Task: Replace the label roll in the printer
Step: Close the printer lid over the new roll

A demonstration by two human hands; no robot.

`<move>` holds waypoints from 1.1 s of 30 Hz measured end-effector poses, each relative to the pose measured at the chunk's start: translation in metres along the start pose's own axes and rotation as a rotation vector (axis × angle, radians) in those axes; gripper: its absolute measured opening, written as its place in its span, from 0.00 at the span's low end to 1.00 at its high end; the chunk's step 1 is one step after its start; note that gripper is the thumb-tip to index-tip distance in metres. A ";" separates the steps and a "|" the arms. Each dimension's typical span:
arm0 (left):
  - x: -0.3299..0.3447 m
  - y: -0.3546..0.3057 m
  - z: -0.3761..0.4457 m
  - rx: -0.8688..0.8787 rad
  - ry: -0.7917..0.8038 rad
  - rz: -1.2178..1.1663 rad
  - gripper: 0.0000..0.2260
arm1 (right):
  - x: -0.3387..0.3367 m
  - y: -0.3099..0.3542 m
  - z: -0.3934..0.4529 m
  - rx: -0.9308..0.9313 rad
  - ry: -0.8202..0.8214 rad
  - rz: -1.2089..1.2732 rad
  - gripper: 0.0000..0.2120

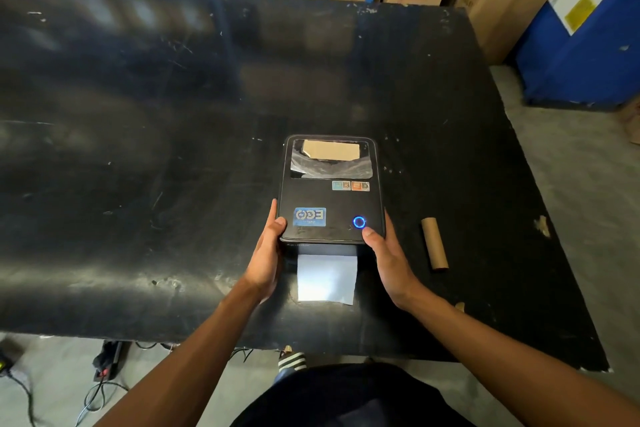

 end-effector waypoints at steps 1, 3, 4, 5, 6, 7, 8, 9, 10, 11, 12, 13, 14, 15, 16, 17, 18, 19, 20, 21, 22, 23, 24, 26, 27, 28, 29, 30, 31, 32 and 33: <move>0.001 0.000 0.000 0.002 -0.016 0.008 0.25 | -0.002 0.000 0.001 0.034 0.015 0.019 0.23; 0.003 -0.003 0.001 0.012 -0.037 0.021 0.24 | -0.004 0.001 0.003 0.096 0.043 0.032 0.20; 0.003 -0.005 0.000 0.018 -0.041 0.027 0.23 | -0.005 0.003 0.004 0.115 0.035 0.027 0.18; 0.003 -0.006 0.000 0.021 -0.042 0.031 0.22 | -0.006 0.004 0.005 0.132 0.019 0.031 0.16; 0.004 -0.008 0.000 0.021 -0.041 0.028 0.21 | -0.006 0.006 0.007 0.147 -0.001 0.039 0.17; 0.004 -0.009 0.000 0.017 -0.043 0.023 0.19 | -0.006 0.009 0.009 0.157 -0.016 0.045 0.20; 0.005 -0.010 0.000 0.011 -0.045 0.018 0.17 | -0.005 0.012 0.012 0.168 -0.026 0.040 0.23; 0.005 -0.011 0.000 0.005 -0.047 0.017 0.16 | -0.004 0.015 0.014 0.180 -0.032 0.037 0.24; 0.006 -0.012 0.000 0.004 -0.050 0.019 0.16 | -0.002 0.018 0.016 0.189 -0.037 0.034 0.24; 0.008 -0.013 -0.001 0.007 -0.050 0.028 0.18 | -0.001 0.020 0.017 0.195 -0.043 0.030 0.23; 0.010 -0.016 -0.002 0.009 -0.048 0.037 0.20 | 0.000 0.021 0.018 0.197 -0.049 0.020 0.23; 0.011 -0.019 -0.003 0.010 -0.041 0.048 0.22 | 0.001 0.022 0.017 0.199 -0.054 0.013 0.22; 0.013 -0.022 -0.003 0.008 -0.038 0.057 0.23 | 0.002 0.022 0.017 0.203 -0.057 0.009 0.22; 0.013 -0.025 -0.003 0.002 -0.038 0.074 0.24 | 0.002 0.022 0.017 0.205 -0.058 0.007 0.22; 0.014 -0.027 -0.002 -0.006 -0.041 0.088 0.24 | 0.003 0.022 0.017 0.207 -0.057 0.005 0.22; 0.015 -0.029 0.000 -0.022 -0.042 0.094 0.24 | 0.003 0.021 0.017 0.213 -0.059 0.002 0.22; 0.015 -0.031 0.001 -0.041 -0.049 0.089 0.23 | 0.003 0.021 0.017 0.220 -0.065 -0.004 0.23; 0.015 -0.032 0.002 -0.054 -0.056 0.085 0.23 | 0.003 0.021 0.017 0.227 -0.070 -0.010 0.24; 0.015 -0.032 0.003 -0.060 -0.061 0.081 0.23 | 0.003 0.021 0.017 0.232 -0.070 -0.012 0.25; 0.016 -0.032 0.003 -0.063 -0.065 0.082 0.22 | 0.003 0.021 0.017 0.234 -0.062 -0.011 0.25; 0.017 -0.032 0.002 -0.067 -0.072 0.081 0.22 | 0.003 0.021 0.017 0.237 -0.052 -0.011 0.25; 0.017 -0.032 0.002 -0.070 -0.080 0.081 0.22 | 0.002 0.021 0.017 0.239 -0.043 -0.012 0.25; 0.018 -0.032 0.001 -0.071 -0.086 0.079 0.21 | 0.002 0.022 0.017 0.239 -0.038 -0.015 0.25; 0.017 -0.032 -0.001 -0.060 -0.085 0.080 0.20 | 0.003 0.024 0.017 0.229 -0.038 -0.021 0.24; 0.017 -0.033 -0.001 -0.052 -0.081 0.084 0.20 | 0.003 0.024 0.017 0.224 -0.041 -0.023 0.24; 0.017 -0.033 -0.001 -0.046 -0.075 0.085 0.19 | 0.003 0.024 0.017 0.222 -0.045 -0.022 0.23; 0.017 -0.034 -0.002 -0.042 -0.072 0.086 0.19 | 0.003 0.023 0.017 0.221 -0.051 -0.019 0.23; 0.016 -0.035 -0.003 -0.039 -0.071 0.087 0.19 | 0.004 0.023 0.016 0.217 -0.058 -0.017 0.22; 0.016 -0.035 -0.003 -0.036 -0.070 0.094 0.19 | 0.005 0.022 0.016 0.209 -0.070 -0.016 0.22; 0.016 -0.035 -0.003 -0.033 -0.071 0.101 0.19 | 0.006 0.021 0.015 0.205 -0.085 -0.010 0.22; 0.016 -0.034 -0.003 -0.030 -0.072 0.107 0.19 | 0.007 0.021 0.015 0.207 -0.107 0.004 0.23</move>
Point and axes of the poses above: each hand's wrist, its own z-axis towards the middle knuckle, its own x-axis out of the palm, y = z × x, the point moved 1 cm from there along z, towards the middle knuckle, and after that the axes turned 3 degrees about z, right-handed, at the moved point
